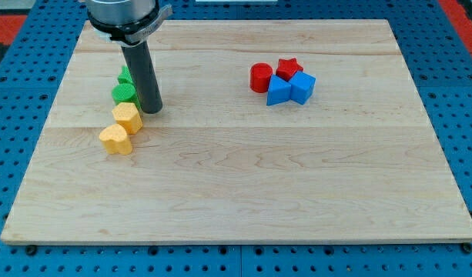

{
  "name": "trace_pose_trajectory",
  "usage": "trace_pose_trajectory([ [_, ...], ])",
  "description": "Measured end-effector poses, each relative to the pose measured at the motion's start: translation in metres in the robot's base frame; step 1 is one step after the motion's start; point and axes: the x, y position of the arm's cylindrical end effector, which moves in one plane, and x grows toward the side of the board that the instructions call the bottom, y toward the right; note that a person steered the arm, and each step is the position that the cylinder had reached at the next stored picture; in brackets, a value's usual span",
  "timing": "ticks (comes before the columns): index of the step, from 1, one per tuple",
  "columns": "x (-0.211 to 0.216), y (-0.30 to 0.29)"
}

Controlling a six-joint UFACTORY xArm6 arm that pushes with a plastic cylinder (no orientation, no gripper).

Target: Push the red circle towards the top of the red star

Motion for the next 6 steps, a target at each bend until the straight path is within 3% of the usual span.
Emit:
trace_pose_trajectory([
  [2, -0.009, 0.12],
  [4, -0.063, 0.177],
  [6, -0.085, 0.195],
])
